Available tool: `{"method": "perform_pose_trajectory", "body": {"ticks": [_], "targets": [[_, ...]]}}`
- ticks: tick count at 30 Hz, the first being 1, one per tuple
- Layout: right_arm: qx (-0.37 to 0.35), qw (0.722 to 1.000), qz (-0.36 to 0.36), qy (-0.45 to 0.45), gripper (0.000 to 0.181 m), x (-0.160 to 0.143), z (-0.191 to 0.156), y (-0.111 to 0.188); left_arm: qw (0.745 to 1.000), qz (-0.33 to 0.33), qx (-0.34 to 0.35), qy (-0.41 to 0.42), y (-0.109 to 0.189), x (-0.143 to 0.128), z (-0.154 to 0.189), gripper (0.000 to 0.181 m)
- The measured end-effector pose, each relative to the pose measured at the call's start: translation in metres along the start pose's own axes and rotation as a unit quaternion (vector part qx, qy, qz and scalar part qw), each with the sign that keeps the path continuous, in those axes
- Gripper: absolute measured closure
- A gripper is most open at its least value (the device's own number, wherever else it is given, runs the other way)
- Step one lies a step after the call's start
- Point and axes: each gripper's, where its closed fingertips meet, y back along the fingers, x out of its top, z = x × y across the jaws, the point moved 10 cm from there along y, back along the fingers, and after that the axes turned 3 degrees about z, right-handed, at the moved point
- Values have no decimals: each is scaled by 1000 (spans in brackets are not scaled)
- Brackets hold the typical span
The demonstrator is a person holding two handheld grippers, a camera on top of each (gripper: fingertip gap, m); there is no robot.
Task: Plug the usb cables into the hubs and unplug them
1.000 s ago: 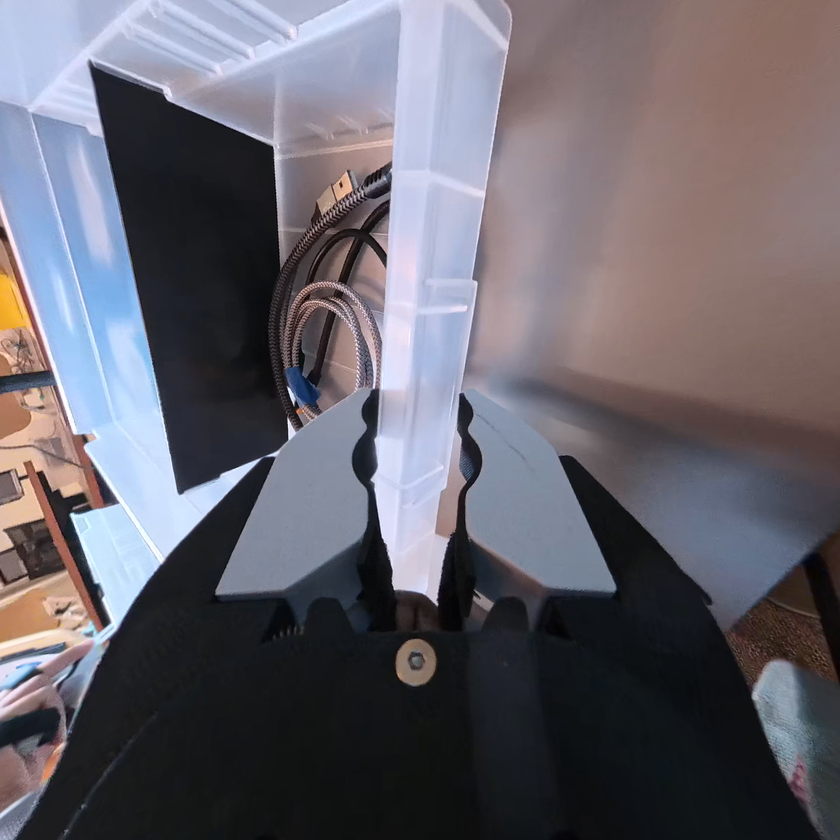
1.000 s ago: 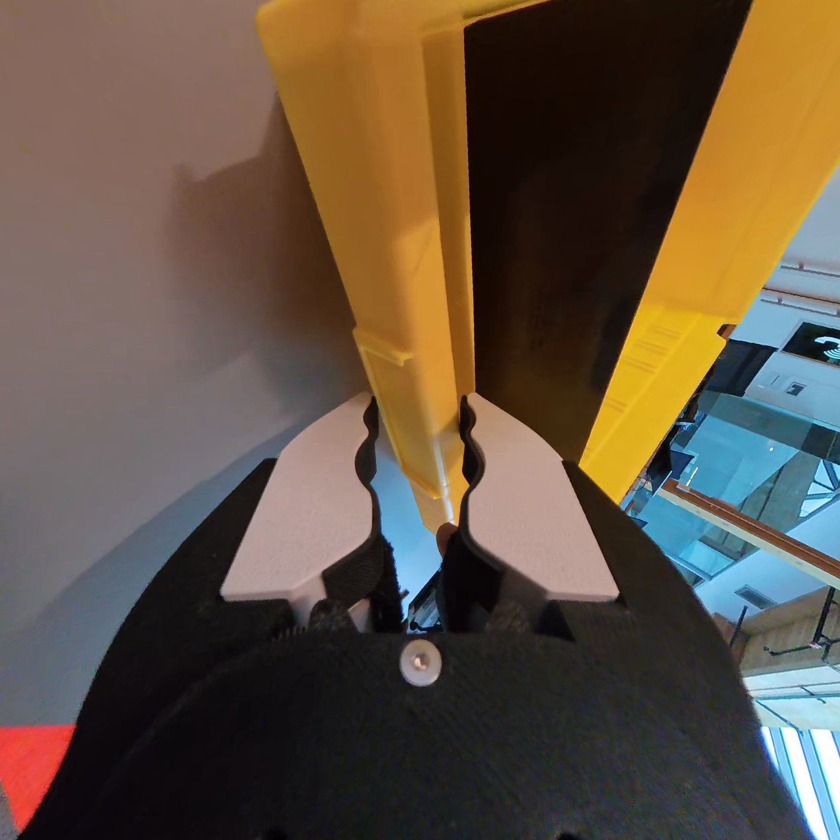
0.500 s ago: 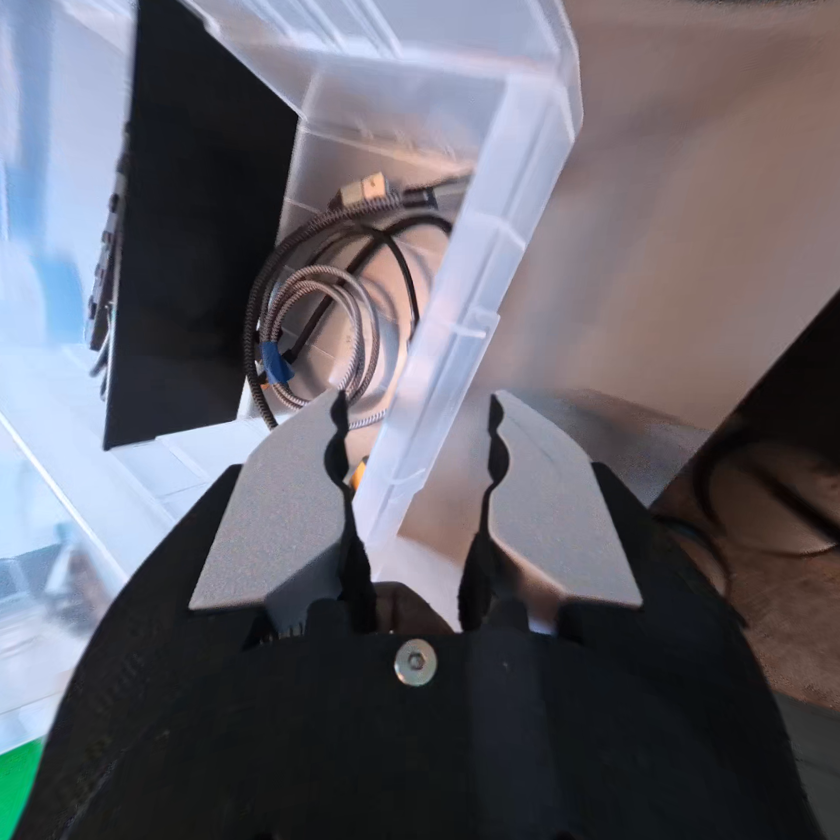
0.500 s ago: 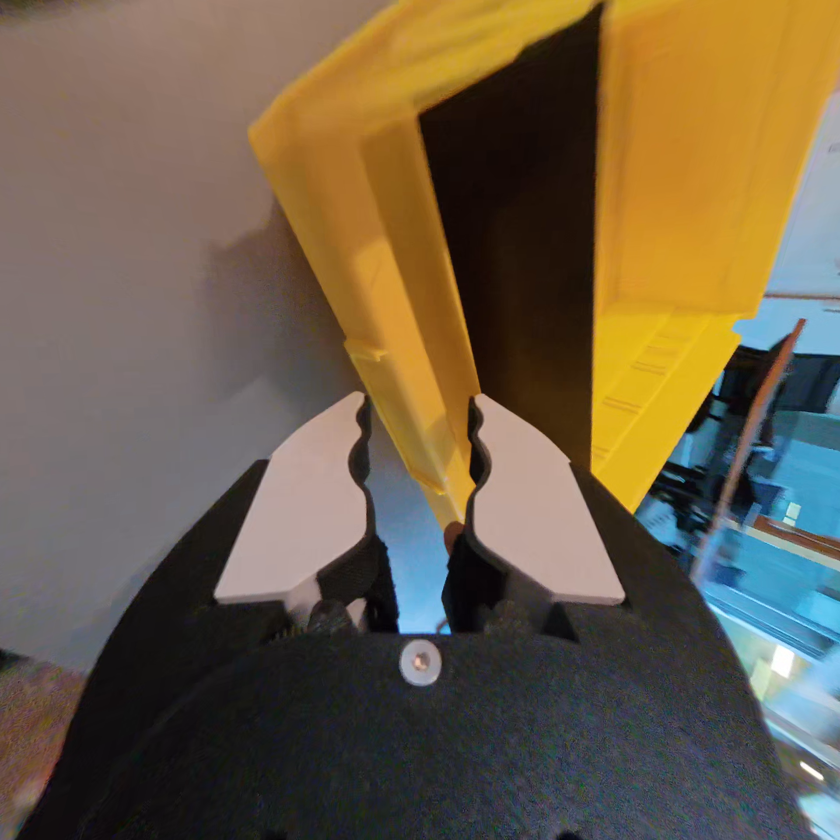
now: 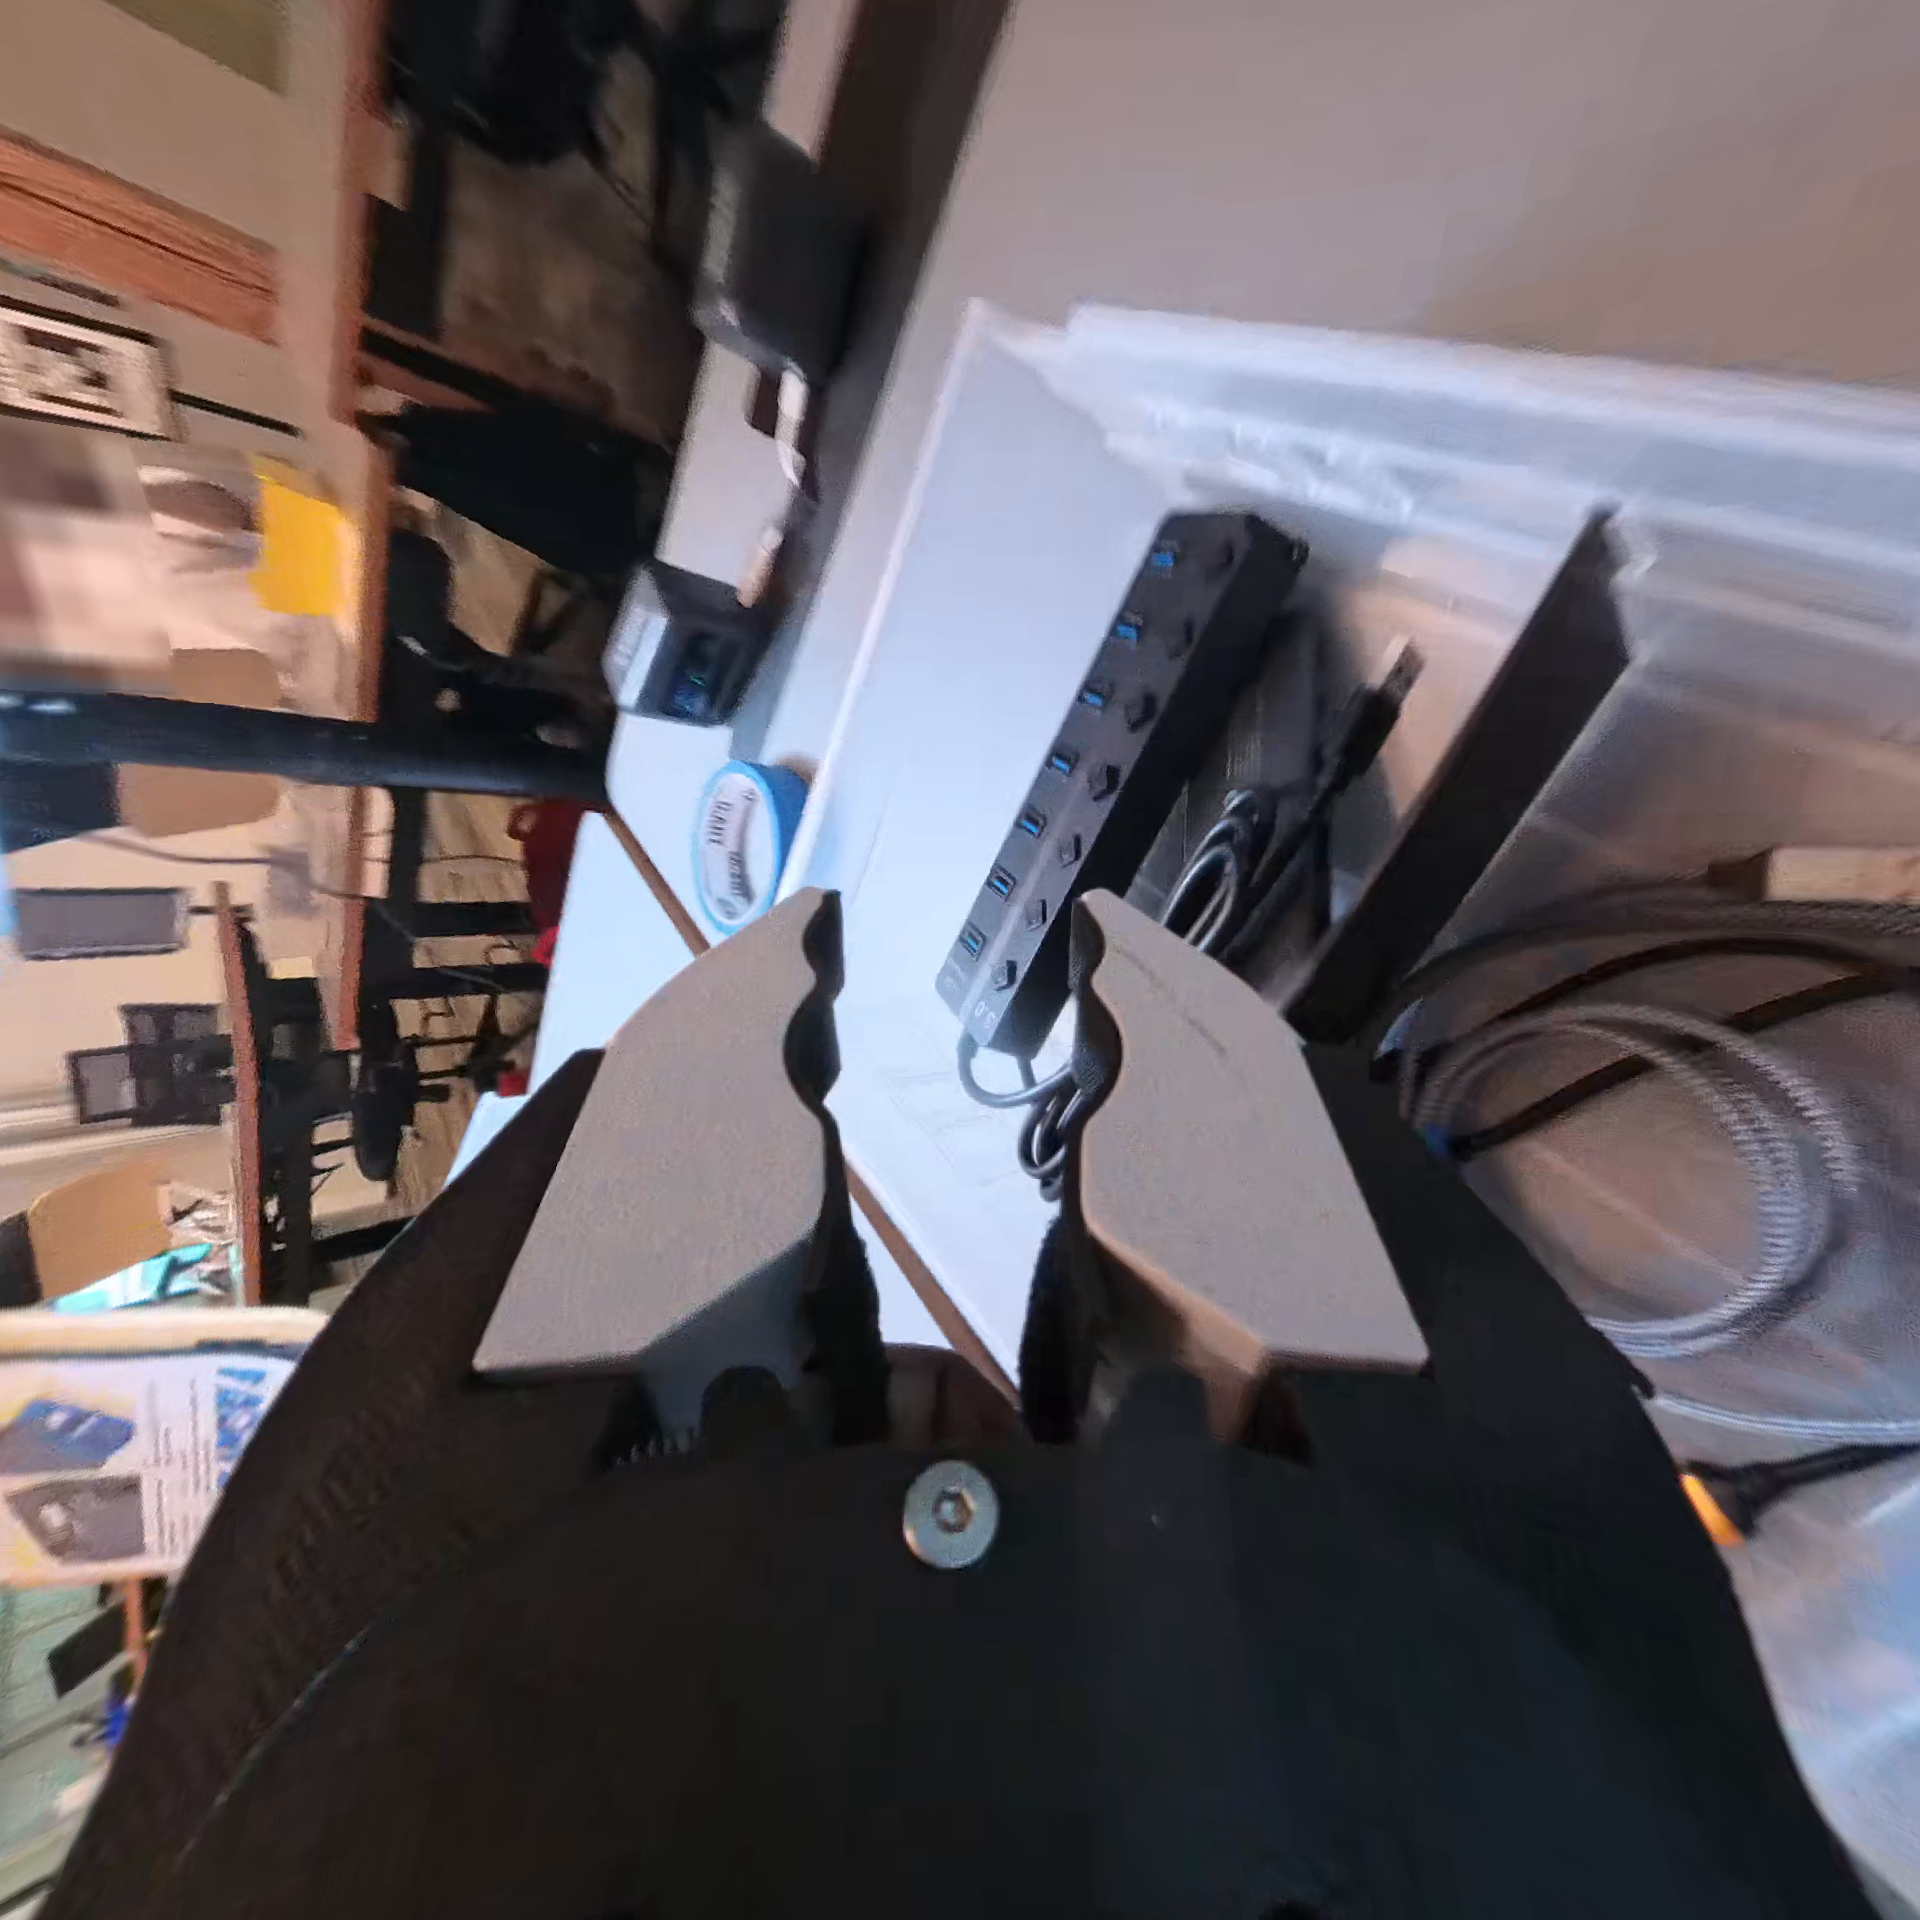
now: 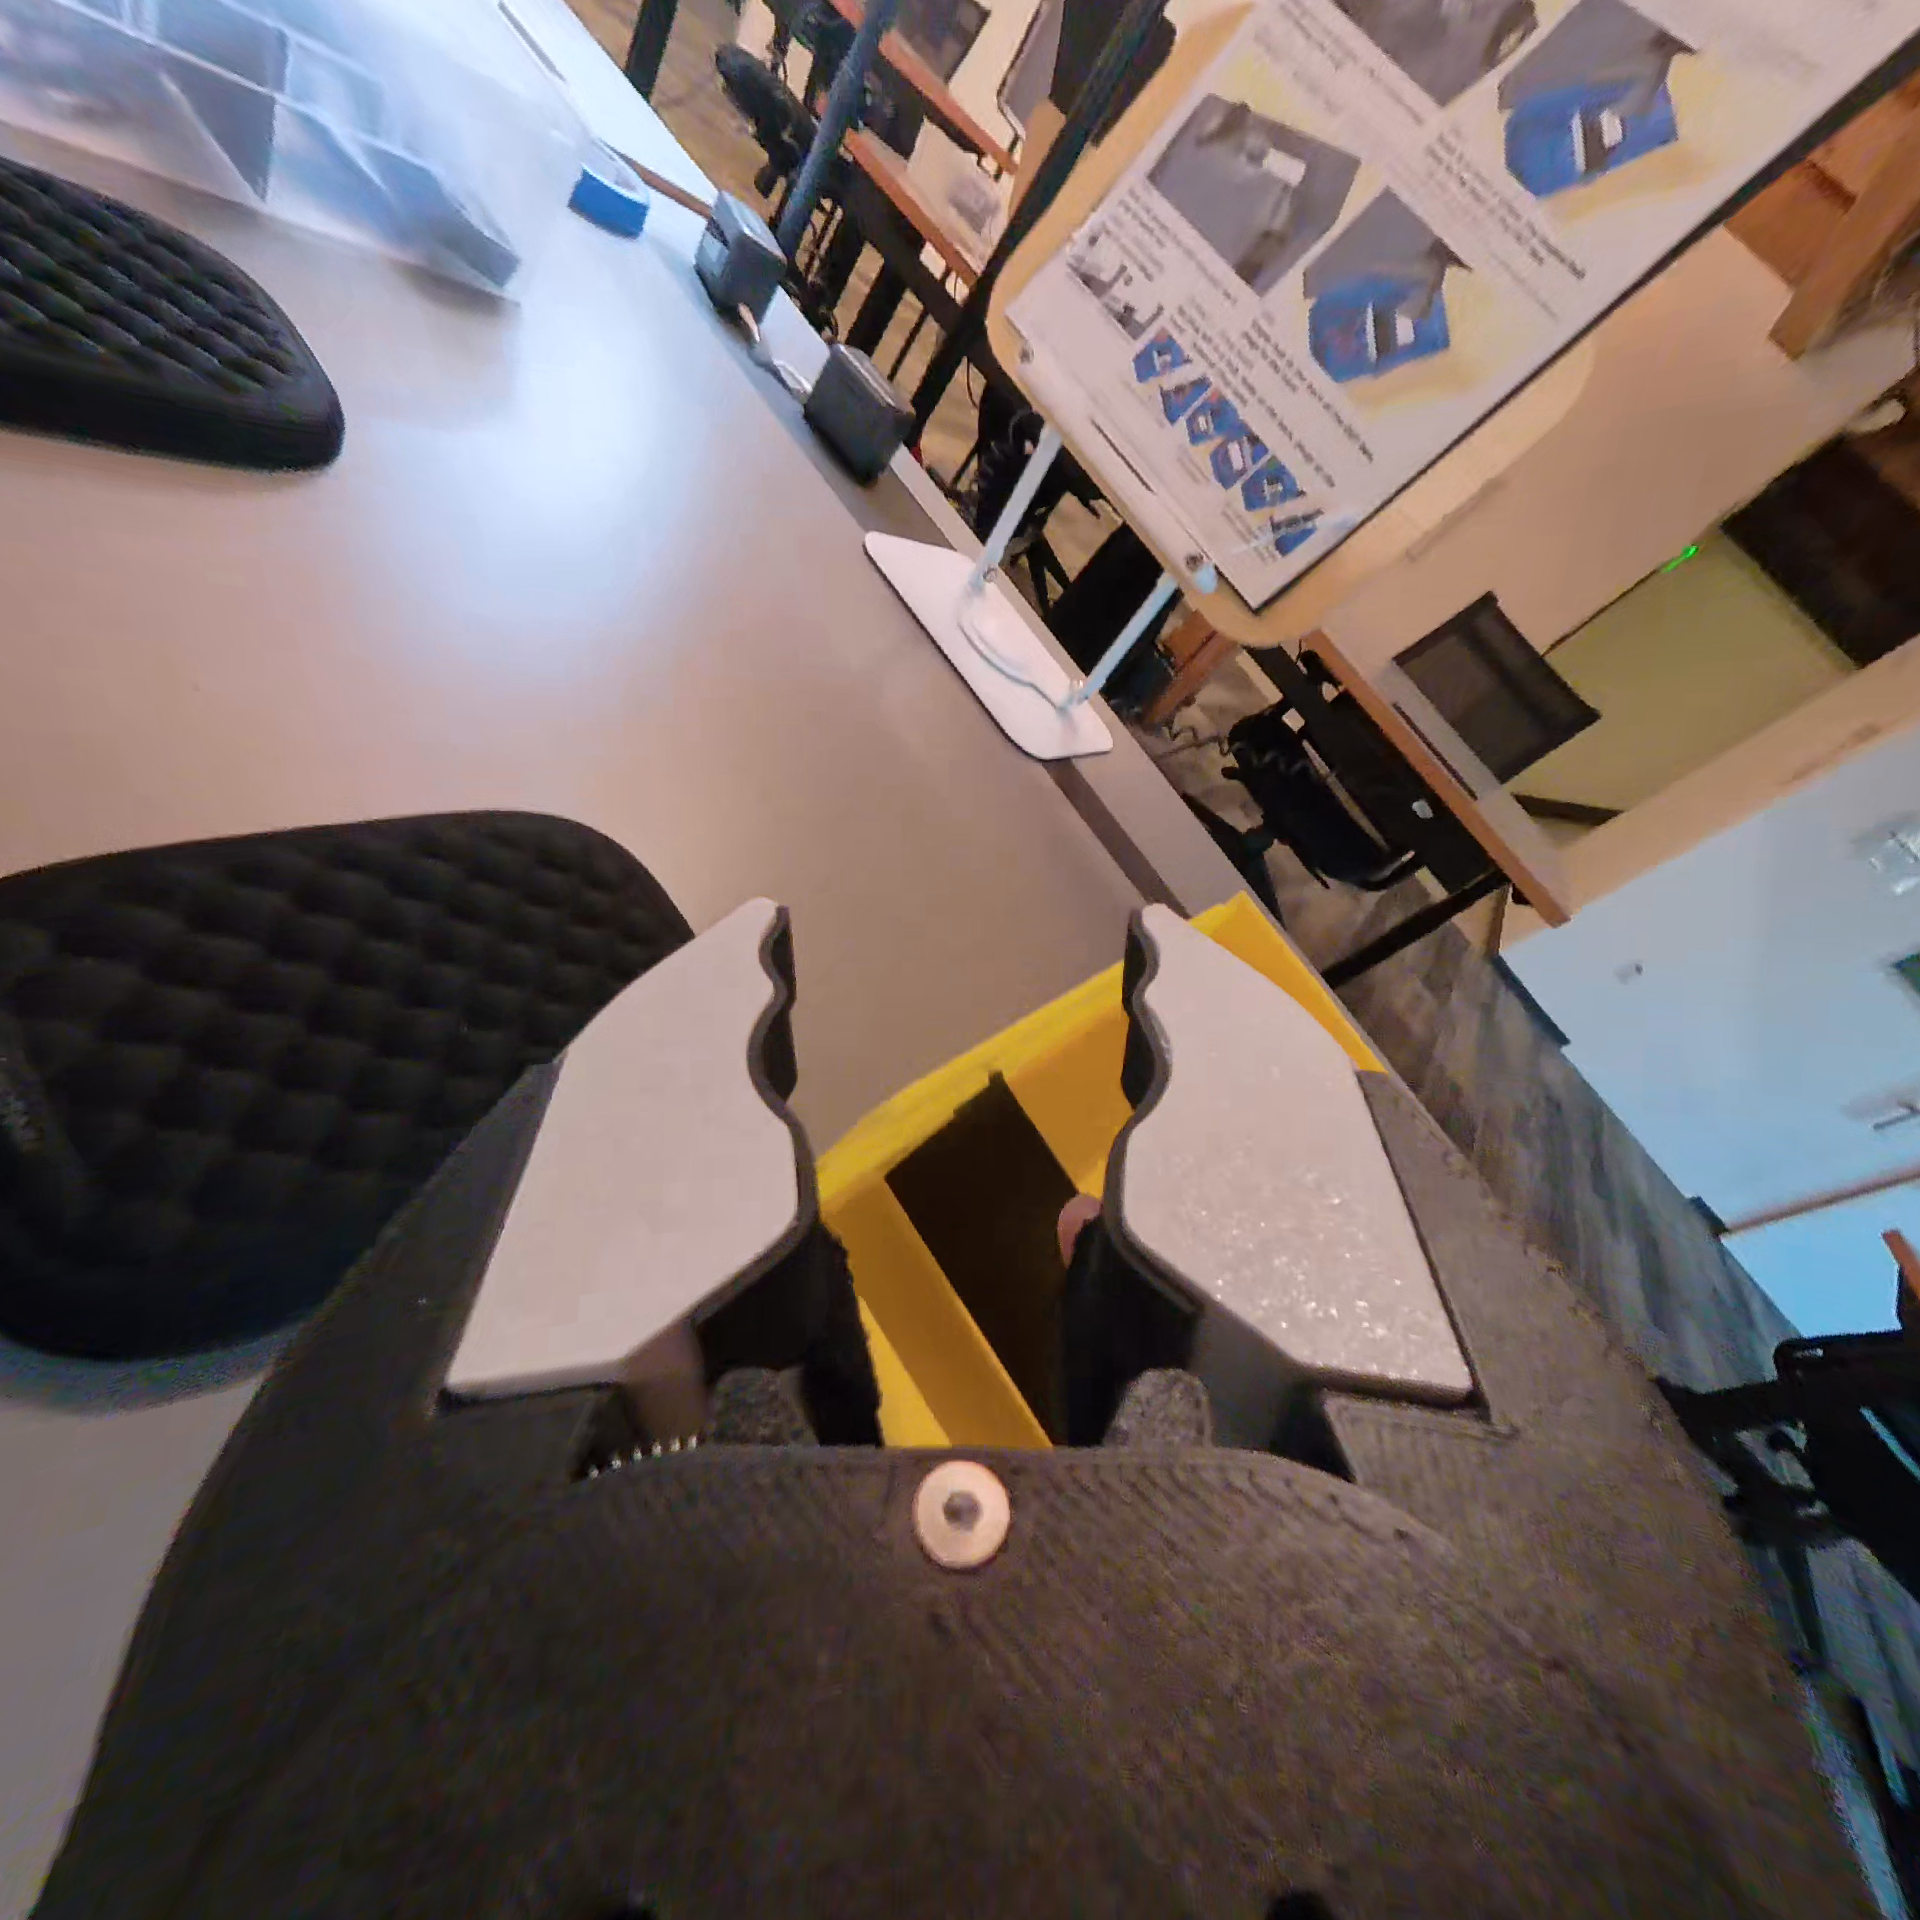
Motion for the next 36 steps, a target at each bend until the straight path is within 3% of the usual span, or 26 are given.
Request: {"method": "perform_pose_trajectory", "body": {"ticks": [1, 4, 8, 12, 20, 26, 31, 36], "targets": [[1, 1000, 5, 3, 120, 1, -2, -3, 999, -22, -31, -8, -17, -3, -3, 139], [0, 1000, 11, 9, 121, 4, -3, -7, 990, -77, -117, -11, -59, -15, -6, 139], [-13, 1000, 11, 20, 123, 7, 0, -4, 977, -102, -186, -18, -87, -22, -6, 135], [-28, 999, 10, 28, 125, 8, 1, -2, 973, -112, -197, -47, -97, -22, -5, 134], [-40, 998, 3, 39, 127, 10, 3, -3, 952, -138, -200, -185, -110, -16, 3, 135], [-51, 997, -16, 48, 129, 9, 4, -4, 936, -160, -247, -193, -121, -19, 5, 134], [-49, 997, -17, 49, 130, 9, 2, -5, 934, -159, -232, -222, -124, -20, 9, 135], [-47, 998, -14, 47, 131, 6, 3, -7, 962, -118, -132, -210, -103, -24, 14, 156]]}}
